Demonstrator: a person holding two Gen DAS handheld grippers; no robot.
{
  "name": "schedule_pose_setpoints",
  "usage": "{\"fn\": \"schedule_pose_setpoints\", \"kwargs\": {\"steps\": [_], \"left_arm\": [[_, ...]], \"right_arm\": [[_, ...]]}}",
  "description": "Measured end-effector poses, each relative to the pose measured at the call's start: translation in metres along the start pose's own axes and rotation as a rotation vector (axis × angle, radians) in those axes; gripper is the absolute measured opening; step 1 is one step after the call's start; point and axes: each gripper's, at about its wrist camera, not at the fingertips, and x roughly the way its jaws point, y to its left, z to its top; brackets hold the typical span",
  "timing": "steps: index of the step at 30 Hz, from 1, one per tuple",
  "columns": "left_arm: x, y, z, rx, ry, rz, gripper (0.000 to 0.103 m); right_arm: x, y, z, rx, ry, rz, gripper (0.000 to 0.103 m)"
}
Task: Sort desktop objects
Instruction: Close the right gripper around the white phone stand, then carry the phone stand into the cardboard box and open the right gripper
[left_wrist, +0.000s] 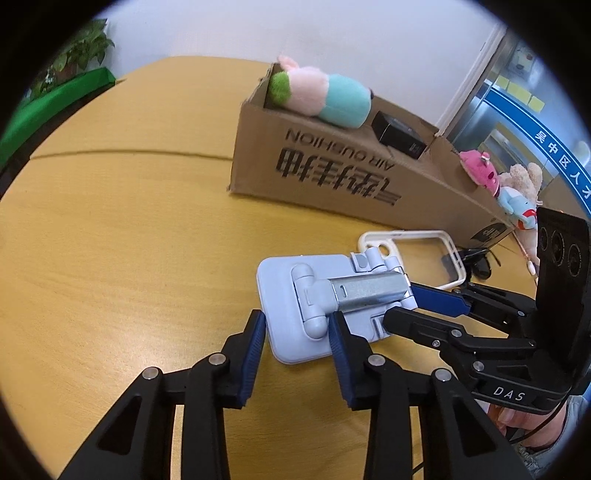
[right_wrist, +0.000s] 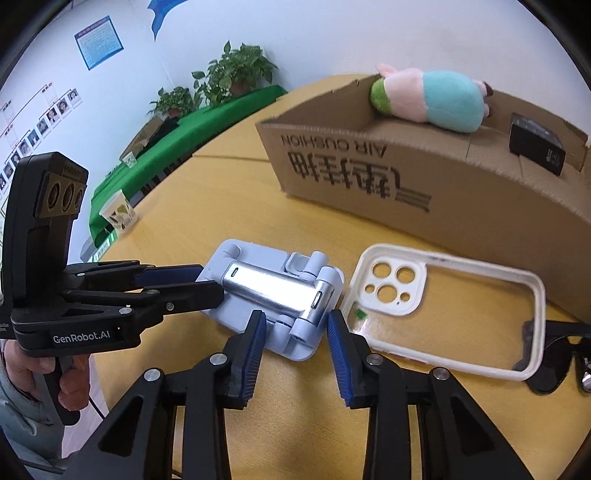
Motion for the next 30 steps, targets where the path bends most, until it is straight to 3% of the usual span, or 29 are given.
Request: {"fn": "schedule_pose_setpoints", "kwargs": {"steps": [7, 19, 30], "left_arm": [[-0.016, -0.030, 0.036, 0.086, -0.079, -0.018, 0.034], [0.001, -0.078, 0.103, 0.209, -0.154, -0.082, 0.034], [0.018, -0.080, 0.179, 0.244, -0.202, -0.064, 0.034]], "right_arm": [[-0.039, -0.007, 0.021, 0.006, -0.111, -0.035, 0.034], [-0.083, -0.059, 0.070, 0.031, -0.219, -0.152, 0.035], [-0.075, -0.093, 0.145, 0.017, -0.241, -0.167, 0.036]]}}
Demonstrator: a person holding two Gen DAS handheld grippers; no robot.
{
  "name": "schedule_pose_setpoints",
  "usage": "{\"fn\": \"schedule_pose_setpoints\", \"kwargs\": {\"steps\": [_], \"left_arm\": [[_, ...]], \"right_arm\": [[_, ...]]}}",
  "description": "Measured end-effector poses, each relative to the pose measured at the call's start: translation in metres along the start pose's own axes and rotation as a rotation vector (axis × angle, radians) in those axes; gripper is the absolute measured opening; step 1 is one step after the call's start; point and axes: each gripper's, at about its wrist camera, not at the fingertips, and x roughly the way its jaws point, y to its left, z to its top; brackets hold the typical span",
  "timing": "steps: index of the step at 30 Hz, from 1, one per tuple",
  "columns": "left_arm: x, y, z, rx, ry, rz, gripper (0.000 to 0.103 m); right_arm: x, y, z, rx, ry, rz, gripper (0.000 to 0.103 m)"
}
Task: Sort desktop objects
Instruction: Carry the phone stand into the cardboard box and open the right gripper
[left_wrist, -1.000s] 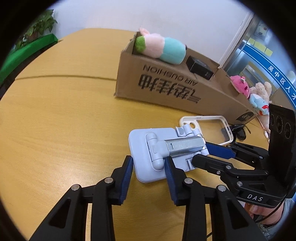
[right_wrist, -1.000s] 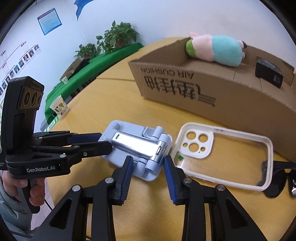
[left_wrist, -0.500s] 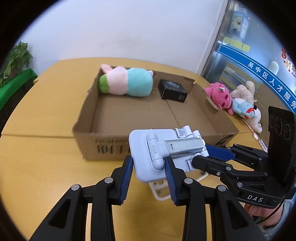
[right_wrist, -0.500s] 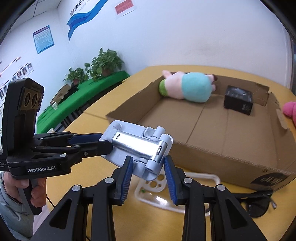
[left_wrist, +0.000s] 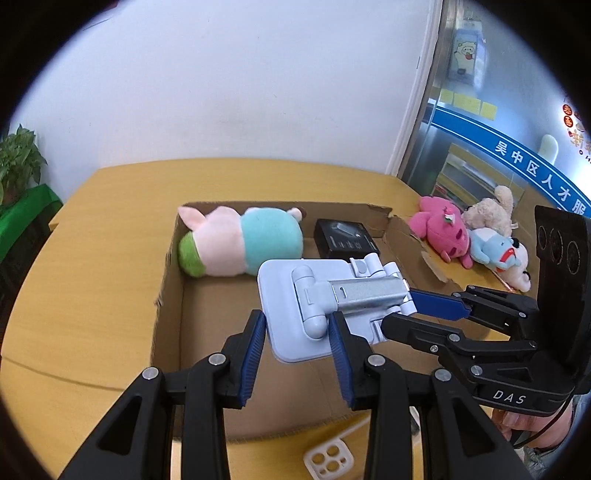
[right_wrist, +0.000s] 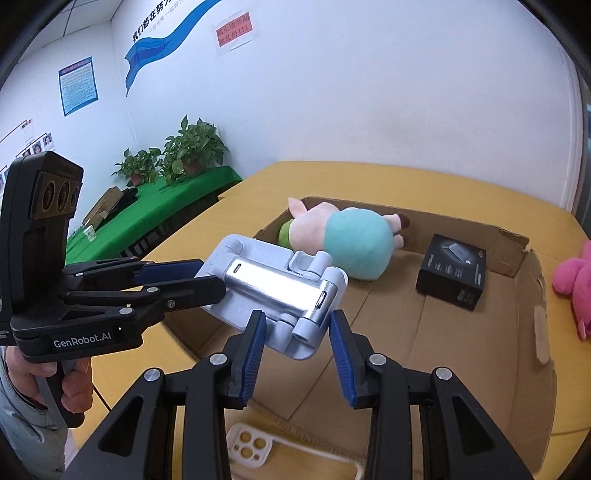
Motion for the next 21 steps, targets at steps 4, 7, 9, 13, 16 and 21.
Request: {"fn": "schedule_pose_setpoints", "kwargs": {"steps": [4, 7, 9, 13, 16, 21], "left_arm": [[0.016, 0.014, 0.017, 0.003, 0.001, 0.027, 0.034], [0.029, 0.028, 0.025, -0.012, 0.015, 0.040, 0.034], [0.041, 0.038, 0.029, -0.021, 0.032, 0.046, 0.034], [0.063, 0.058, 0.032, -0.055, 0.073, 0.044, 0.034], [0.075, 0.066, 0.032, -0.059, 0.101, 0.074, 0.034], [0.095, 0.075, 0.026, -0.059, 0.181, 0.113, 0.034]], "right_arm": [[0.025, -0.009, 0.019, 0.021, 0.018, 0.021, 0.036], [0.048, -0.016, 0.029, 0.044, 0.040, 0.038, 0.036], [0.063, -0.020, 0.034, 0.052, 0.059, 0.042, 0.036], [0.095, -0.029, 0.043, 0.076, 0.109, 0.057, 0.036], [0.119, -0.042, 0.042, 0.144, 0.154, 0.105, 0.036], [0.149, -0.046, 0.036, 0.170, 0.237, 0.120, 0.035]]}}
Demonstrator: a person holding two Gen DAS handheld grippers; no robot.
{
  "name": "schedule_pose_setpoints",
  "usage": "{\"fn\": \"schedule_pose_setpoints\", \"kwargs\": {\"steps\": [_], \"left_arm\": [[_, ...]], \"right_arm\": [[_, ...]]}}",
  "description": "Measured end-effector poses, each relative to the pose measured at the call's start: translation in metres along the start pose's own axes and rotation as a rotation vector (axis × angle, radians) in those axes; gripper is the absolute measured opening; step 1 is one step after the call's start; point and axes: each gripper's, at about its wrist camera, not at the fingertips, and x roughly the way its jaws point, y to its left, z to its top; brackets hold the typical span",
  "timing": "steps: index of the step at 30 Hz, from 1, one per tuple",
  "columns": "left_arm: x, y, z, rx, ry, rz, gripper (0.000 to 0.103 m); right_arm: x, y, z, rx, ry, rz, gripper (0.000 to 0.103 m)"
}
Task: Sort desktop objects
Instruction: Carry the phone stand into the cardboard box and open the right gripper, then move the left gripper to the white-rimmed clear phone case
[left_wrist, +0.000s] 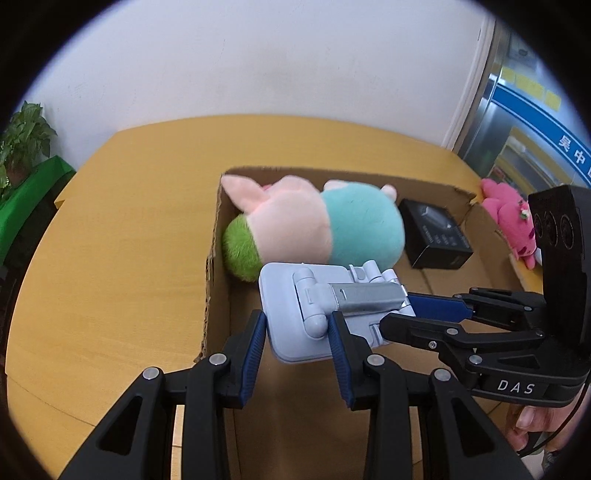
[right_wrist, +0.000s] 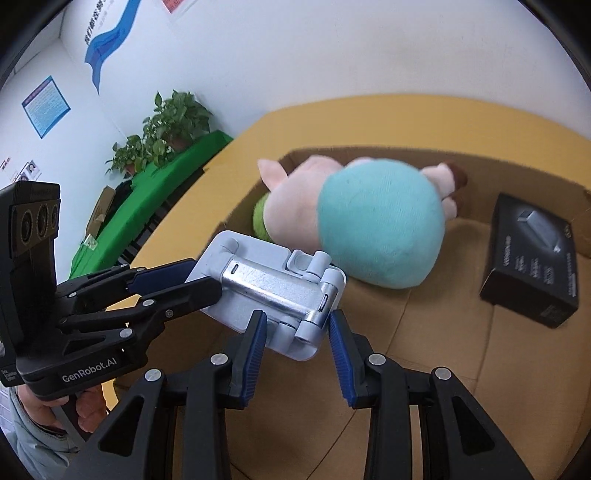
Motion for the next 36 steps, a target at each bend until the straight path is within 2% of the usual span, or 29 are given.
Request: {"fn": "schedule_pose_setpoints", "kwargs": {"steps": [5, 9, 14, 18, 20, 21, 23, 24, 25, 29, 30, 32, 33, 35, 36], "left_arm": [[0.017, 0.001, -0.002, 0.016, 0.067, 0.012, 0.033], [0.031, -0.003, -0.005, 0.044, 0.117, 0.053, 0.033], [0.039, 0.001, -0.007, 0.033, 0.155, 0.090, 0.033], [0.043, 0.000, -0.005, 0.045, 0.186, 0.131, 0.032], [0.042, 0.003, -0.004, 0.031, 0.190, 0.127, 0.032], [0.040, 0.004, -0.004, 0.015, 0.181, 0.125, 0.032], [0.033, 0.007, -0.004, -0.007, 0.160, 0.136, 0.032], [0.028, 0.007, -0.004, -0.013, 0.147, 0.129, 0.032], [0.023, 0.007, -0.005, -0.015, 0.136, 0.125, 0.032], [-0.012, -0.005, -0.014, 0.007, 0.045, 0.114, 0.035], [-0.025, -0.009, -0.019, 0.012, 0.013, 0.109, 0.037], [-0.050, -0.019, -0.029, 0.015, -0.060, 0.113, 0.056], [-0.063, -0.026, -0.034, 0.018, -0.101, 0.118, 0.061], [-0.083, -0.042, -0.045, 0.034, -0.173, 0.115, 0.073], [-0.094, -0.051, -0.051, 0.044, -0.205, 0.113, 0.075]], "right_arm": [[0.023, -0.012, 0.004, 0.050, 0.102, 0.025, 0.037], [0.041, -0.021, 0.005, 0.099, 0.176, 0.025, 0.038], [0.063, -0.028, 0.001, 0.150, 0.262, 0.075, 0.043], [0.070, -0.024, 0.002, 0.148, 0.276, 0.070, 0.047], [0.072, -0.024, 0.001, 0.159, 0.278, 0.074, 0.047], [0.070, -0.024, 0.001, 0.163, 0.266, 0.064, 0.051], [0.059, -0.022, 0.000, 0.154, 0.219, 0.031, 0.067], [0.050, -0.020, 0.000, 0.138, 0.190, 0.009, 0.078], [0.039, -0.017, -0.002, 0.113, 0.151, -0.027, 0.082], [-0.014, -0.007, -0.012, 0.077, 0.002, -0.081, 0.084], [-0.033, -0.005, -0.018, 0.073, -0.046, -0.087, 0.090], [-0.065, -0.004, -0.032, 0.080, -0.131, -0.111, 0.099], [-0.081, -0.004, -0.043, 0.076, -0.166, -0.128, 0.103], [-0.108, -0.005, -0.061, 0.061, -0.217, -0.176, 0.103], [-0.119, -0.008, -0.068, 0.064, -0.239, -0.191, 0.103]]}}
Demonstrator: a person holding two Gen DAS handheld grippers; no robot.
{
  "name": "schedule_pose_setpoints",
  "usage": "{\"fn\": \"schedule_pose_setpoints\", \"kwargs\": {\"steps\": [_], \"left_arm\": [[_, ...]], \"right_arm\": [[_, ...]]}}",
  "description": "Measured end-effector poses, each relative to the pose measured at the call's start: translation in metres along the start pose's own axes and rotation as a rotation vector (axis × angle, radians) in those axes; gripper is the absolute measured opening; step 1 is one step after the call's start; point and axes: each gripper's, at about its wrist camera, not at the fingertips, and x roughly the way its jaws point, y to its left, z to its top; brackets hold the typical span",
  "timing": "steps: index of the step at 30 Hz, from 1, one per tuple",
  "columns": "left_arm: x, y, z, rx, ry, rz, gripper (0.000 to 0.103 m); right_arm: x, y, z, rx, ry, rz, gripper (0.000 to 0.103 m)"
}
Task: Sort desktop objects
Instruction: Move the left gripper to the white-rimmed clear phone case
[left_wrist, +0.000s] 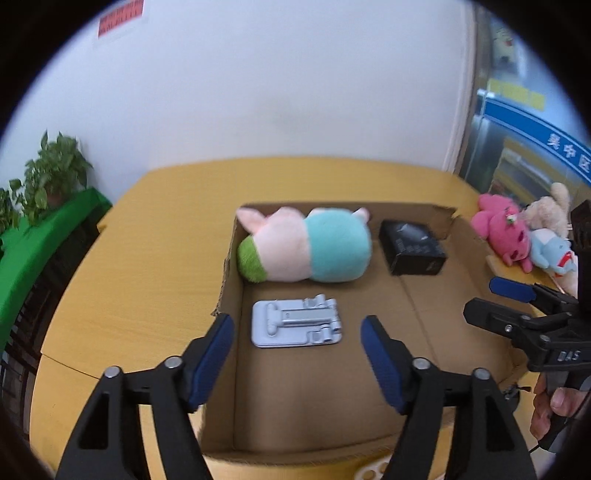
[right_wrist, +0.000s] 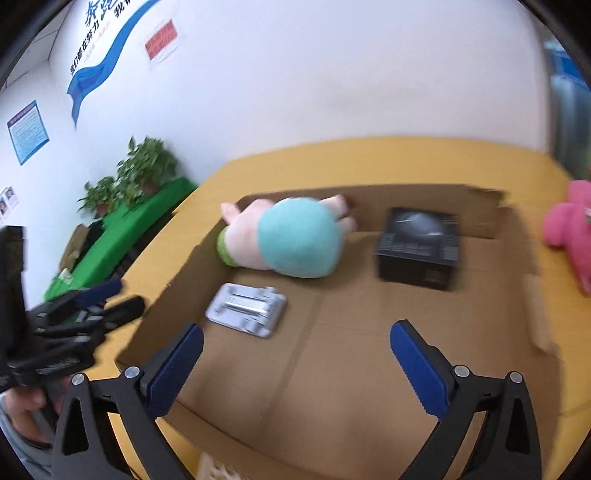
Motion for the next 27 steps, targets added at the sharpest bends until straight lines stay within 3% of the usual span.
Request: {"fn": "schedule_pose_setpoints", "kwargs": {"steps": [5, 9, 12, 20, 27], "left_arm": [[-0.032, -0.029, -0.009, -0.007, -0.071, -0.034, 0.077], [-0.042, -0.046, -0.015, -0.019, -0.095, -0.039, 0.077], [-0.047, -0.052, -0.021, -0.039, -0.100, -0.051, 0.077], [-0.058, -0.056, -0.049, -0.042, -0.072, -0.075, 0.077], [-0.041, -0.045, -0.084, -0.079, 0.037, -0.101, 0.077]], "right_arm": [[-0.057, -0.016, -0.023, 0.027, -0.086, -0.015, 0.103], [-0.082, -0.015, -0.038, -0.021, -0.097, -0.049, 0.103], [-0.091, -0.016, -0.052, -0.037, -0.094, -0.024, 0.103], [-0.092, -0.037, -0.089, 0.022, -0.053, -0.006, 0.103], [-0.089, -0.042, -0.107, 0.014, -0.017, -0.014, 0.103]]}}
